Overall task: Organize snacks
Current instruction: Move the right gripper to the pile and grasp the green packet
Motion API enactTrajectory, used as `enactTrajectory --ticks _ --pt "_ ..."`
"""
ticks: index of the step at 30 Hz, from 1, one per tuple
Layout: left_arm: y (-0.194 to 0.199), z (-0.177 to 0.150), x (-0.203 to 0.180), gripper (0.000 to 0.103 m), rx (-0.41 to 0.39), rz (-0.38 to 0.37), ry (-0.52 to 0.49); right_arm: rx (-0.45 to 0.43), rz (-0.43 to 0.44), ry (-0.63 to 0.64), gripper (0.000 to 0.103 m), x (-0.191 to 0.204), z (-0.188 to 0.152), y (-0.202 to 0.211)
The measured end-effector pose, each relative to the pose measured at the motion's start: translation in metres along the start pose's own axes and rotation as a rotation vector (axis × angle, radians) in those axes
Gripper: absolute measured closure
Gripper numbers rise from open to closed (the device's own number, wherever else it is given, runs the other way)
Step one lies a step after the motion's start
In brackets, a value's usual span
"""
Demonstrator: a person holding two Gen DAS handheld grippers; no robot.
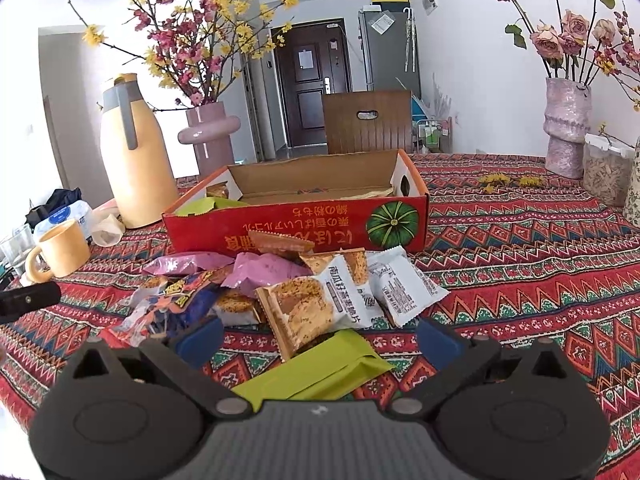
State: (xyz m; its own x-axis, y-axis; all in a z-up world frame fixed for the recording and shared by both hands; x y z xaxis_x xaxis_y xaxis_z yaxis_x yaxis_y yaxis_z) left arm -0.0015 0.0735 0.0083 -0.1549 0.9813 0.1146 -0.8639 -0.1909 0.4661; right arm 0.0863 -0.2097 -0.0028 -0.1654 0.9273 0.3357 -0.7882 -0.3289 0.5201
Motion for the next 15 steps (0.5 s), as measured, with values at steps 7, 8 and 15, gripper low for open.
enactTrajectory --ticks 7,8,15 --pt "-0.005 0.000 -0.003 0.000 0.012 -0.006 -0.003 0.088 -0.024 0.003 0.000 0.001 -0.007 -0.017" --pt "-0.005 0.000 -0.004 0.000 0.014 -0.008 -0.005 0.104 -0.030 0.002 0.000 0.002 -0.009 -0.020" --pt "-0.007 -0.002 -0.010 0.000 0.029 -0.028 -0.015 0.169 -0.103 -0.002 0.000 0.008 -0.015 -0.046"
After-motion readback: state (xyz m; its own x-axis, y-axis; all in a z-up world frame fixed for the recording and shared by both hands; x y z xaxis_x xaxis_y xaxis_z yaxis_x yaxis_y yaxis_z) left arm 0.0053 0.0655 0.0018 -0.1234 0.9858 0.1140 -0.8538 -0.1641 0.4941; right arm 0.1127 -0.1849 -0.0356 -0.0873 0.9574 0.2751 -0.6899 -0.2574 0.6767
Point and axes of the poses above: each gripper's, at about its wrist camera, not at the fingertips, and y roughly against the way its jaws point, x to its left, z to its top, the point moved 1 cm from there along -y, roughly the way its jaws point, and after that the axes turned 13 degrees about -y, right-handed, at the moved point
